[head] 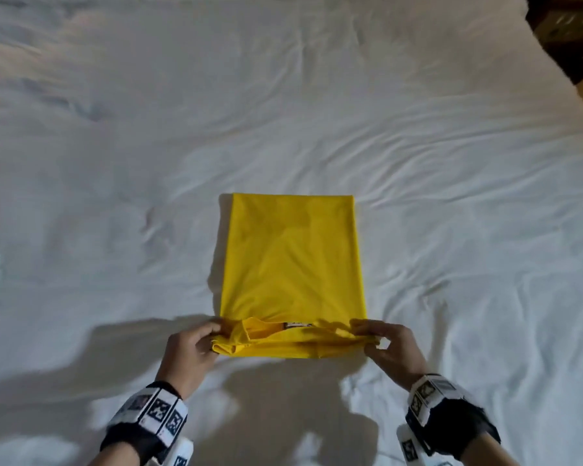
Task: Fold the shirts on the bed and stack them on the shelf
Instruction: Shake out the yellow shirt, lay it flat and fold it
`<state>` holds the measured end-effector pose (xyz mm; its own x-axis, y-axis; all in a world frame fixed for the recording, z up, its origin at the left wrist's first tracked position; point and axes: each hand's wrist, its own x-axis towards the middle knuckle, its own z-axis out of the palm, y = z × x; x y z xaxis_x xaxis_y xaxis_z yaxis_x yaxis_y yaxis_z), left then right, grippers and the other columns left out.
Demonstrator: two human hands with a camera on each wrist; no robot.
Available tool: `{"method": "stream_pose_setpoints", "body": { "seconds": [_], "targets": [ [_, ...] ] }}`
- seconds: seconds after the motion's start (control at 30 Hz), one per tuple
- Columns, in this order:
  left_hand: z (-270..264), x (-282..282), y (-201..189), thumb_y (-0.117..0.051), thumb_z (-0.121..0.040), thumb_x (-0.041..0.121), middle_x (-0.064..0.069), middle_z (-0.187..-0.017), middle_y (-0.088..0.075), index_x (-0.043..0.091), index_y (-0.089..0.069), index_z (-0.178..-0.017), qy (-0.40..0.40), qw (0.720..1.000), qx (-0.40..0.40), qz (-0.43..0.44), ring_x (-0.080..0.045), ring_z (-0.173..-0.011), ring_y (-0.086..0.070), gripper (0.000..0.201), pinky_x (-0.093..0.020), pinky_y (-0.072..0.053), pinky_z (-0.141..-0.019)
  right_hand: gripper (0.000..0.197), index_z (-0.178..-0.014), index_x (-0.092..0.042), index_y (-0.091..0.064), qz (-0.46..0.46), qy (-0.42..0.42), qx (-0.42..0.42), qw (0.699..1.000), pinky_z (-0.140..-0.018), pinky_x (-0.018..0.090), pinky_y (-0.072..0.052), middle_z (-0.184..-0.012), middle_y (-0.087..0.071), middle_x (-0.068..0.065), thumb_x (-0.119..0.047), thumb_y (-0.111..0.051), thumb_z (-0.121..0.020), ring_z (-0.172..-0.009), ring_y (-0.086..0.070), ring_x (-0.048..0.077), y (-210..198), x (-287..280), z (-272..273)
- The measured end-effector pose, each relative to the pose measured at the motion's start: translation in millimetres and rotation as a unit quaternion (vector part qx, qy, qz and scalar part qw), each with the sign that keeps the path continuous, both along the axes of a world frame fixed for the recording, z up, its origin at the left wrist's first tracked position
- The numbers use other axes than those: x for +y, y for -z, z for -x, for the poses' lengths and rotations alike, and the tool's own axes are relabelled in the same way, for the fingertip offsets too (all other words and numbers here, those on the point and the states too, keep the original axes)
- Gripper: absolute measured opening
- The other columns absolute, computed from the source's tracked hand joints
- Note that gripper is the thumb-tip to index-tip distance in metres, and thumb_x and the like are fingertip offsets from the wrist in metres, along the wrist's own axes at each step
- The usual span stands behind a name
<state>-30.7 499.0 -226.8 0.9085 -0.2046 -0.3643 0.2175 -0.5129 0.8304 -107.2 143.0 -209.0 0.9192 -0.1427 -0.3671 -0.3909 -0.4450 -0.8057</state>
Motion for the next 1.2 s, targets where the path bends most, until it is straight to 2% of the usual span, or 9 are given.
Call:
{"method": "stream_pose_setpoints", "body": {
  "seconds": [0.17,0.27,0.33,0.43,0.6,0.8,1.03,1.13,1.2],
  "targets": [
    [4.2,9.6,-28.0,-0.057,-0.067,0.050,0.018,-0.123,-0.065,0.044,-0.074,-0.072,0.175,0.951,-0.134,-0.218,-0.018,-0.125,-0.054,0.018,-0.040,-0.044,-0.103,0.015,-0.069,-0.046,-0.071,0.101,-0.055,-0.074,0.991,-0.104,0.051,-0.032,-0.091,-0.068,-0.033,-0.044,-0.057,-0.067,-0.102,-0.057,-0.010,-16.2,2.7,5.6],
    [-20.1,-27.1,-42.1,-0.041,-0.081,0.060,0.004,-0.145,-0.049,0.037,-0.075,-0.103,0.160,0.941,-0.175,-0.240,-0.022,-0.141,-0.035,0.046,-0.048,-0.027,-0.115,0.033,-0.106,-0.044,-0.067,0.196,-0.086,-0.103,0.971,-0.113,0.059,-0.012,-0.128,-0.059,-0.023,-0.047,-0.046,-0.080,-0.131,-0.044,0.006,-16.6,18.6,-30.2],
    [-47.0,-72.1,-34.5,-0.023,-0.089,0.063,0.004,-0.161,-0.019,0.034,-0.047,-0.141,0.172,0.941,-0.174,-0.233,-0.019,-0.149,-0.012,0.065,-0.047,-0.015,-0.120,0.057,-0.145,-0.038,-0.039,0.226,-0.163,-0.087,0.957,-0.116,0.054,0.003,-0.159,-0.020,-0.014,-0.052,-0.031,-0.090,-0.150,-0.007,0.013,-9.4,46.3,-68.3],
    [-98.8,-138.8,-3.0,-0.003,-0.087,0.063,0.004,-0.163,0.010,0.034,-0.012,-0.154,0.212,0.924,-0.136,-0.286,-0.019,-0.150,0.008,0.074,-0.051,-0.005,-0.119,0.061,-0.154,-0.033,0.003,0.262,-0.205,-0.025,0.943,-0.114,0.059,0.015,-0.158,0.021,-0.015,-0.049,-0.022,-0.100,-0.144,0.027,0.013,14.4,76.0,-137.5],
    [-175.9,-141.6,29.6,-0.016,-0.100,0.057,0.004,-0.160,0.023,0.040,0.009,-0.152,0.212,0.897,-0.125,-0.367,-0.020,-0.147,0.021,0.060,-0.050,0.013,-0.118,0.066,-0.151,-0.033,0.015,0.349,-0.157,0.063,0.922,-0.113,0.059,0.018,-0.157,0.027,-0.008,-0.059,-0.016,-0.099,-0.144,0.027,0.017,45.4,44.4,-208.8],
    [-155.9,-78.2,30.0,0.005,-0.094,0.059,0.004,-0.150,0.043,0.039,0.036,-0.141,0.159,0.899,-0.078,-0.400,-0.018,-0.141,0.035,0.060,-0.048,0.018,-0.117,0.073,-0.147,-0.033,0.025,0.344,-0.088,0.083,0.931,-0.111,0.051,0.023,-0.154,0.035,-0.006,-0.069,-0.002,-0.089,-0.143,0.030,0.016,52.6,18.4,-164.8],
    [-77.8,-46.2,27.5,0.001,-0.094,0.055,-0.003,-0.159,0.025,0.018,0.020,-0.151,0.138,0.912,-0.033,-0.384,-0.017,-0.148,0.019,0.071,-0.043,0.007,-0.121,0.075,-0.147,-0.023,0.027,0.321,-0.049,0.130,0.937,-0.119,0.045,0.014,-0.157,0.029,-0.002,-0.065,-0.006,-0.094,-0.144,0.028,0.015,45.0,35.9,-74.9],
    [-48.0,-36.9,12.6,-0.035,-0.101,0.043,-0.015,-0.157,-0.026,0.003,-0.031,-0.149,0.099,0.930,-0.074,-0.345,-0.030,-0.144,-0.025,0.063,-0.045,-0.023,-0.117,0.086,-0.153,-0.014,0.013,0.326,-0.007,0.125,0.937,-0.120,0.041,-0.006,-0.163,-0.002,0.006,-0.066,-0.021,-0.093,-0.149,-0.004,0.024,30.4,48.1,-45.1],
    [-32.2,-31.7,2.0,-0.051,-0.096,0.039,-0.017,-0.126,-0.058,0.004,-0.059,-0.122,0.033,0.947,-0.075,-0.311,-0.035,-0.119,-0.051,0.044,-0.044,-0.043,-0.097,0.088,-0.154,-0.008,-0.006,0.281,0.047,0.113,0.952,-0.113,0.041,-0.024,-0.153,-0.029,0.013,-0.054,-0.049,-0.092,-0.138,-0.028,0.031,20.5,52.5,-31.9]
  ]
}}
